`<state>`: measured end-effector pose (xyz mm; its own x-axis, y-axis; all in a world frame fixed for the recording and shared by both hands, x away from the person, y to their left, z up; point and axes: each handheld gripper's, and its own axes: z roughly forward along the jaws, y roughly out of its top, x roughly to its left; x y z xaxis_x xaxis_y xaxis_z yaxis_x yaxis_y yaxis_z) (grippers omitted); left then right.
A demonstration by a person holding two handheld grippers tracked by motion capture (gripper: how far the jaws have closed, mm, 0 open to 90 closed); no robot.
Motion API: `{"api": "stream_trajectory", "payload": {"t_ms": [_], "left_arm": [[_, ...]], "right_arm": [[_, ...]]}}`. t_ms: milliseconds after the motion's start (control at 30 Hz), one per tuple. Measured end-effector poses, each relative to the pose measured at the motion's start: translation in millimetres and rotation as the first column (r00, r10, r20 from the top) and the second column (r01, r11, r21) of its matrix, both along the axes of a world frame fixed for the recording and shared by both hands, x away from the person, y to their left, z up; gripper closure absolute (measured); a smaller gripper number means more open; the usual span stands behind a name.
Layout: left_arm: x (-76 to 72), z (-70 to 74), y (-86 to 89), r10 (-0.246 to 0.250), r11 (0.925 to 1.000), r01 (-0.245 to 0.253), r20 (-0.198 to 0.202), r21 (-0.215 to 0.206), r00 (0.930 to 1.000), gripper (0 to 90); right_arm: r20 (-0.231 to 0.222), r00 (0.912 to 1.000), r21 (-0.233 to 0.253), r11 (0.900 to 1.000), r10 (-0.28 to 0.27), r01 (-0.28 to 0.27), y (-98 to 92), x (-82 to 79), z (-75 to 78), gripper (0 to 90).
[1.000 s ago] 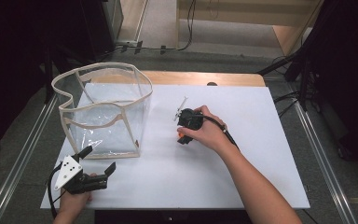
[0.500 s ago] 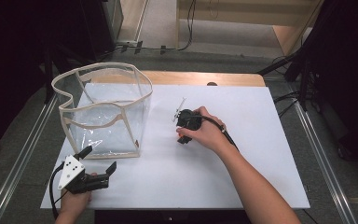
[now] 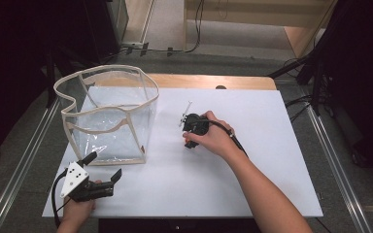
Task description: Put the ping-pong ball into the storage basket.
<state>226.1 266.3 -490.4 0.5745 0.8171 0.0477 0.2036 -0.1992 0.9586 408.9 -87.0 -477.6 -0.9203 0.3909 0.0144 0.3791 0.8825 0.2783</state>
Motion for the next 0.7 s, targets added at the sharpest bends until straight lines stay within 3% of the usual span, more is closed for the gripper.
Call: {"api": "stream_trajectory", "payload": {"t_ms": [700], "left_arm": [[0.0,-0.1,0.0,-0.003,1.0000,0.003,0.001,0.000,1.0000,0.0]], "right_arm": [[0.001,1.0000,0.015,1.000,0.007,-0.007,0.4,0.6,12.3,47.5]]}}
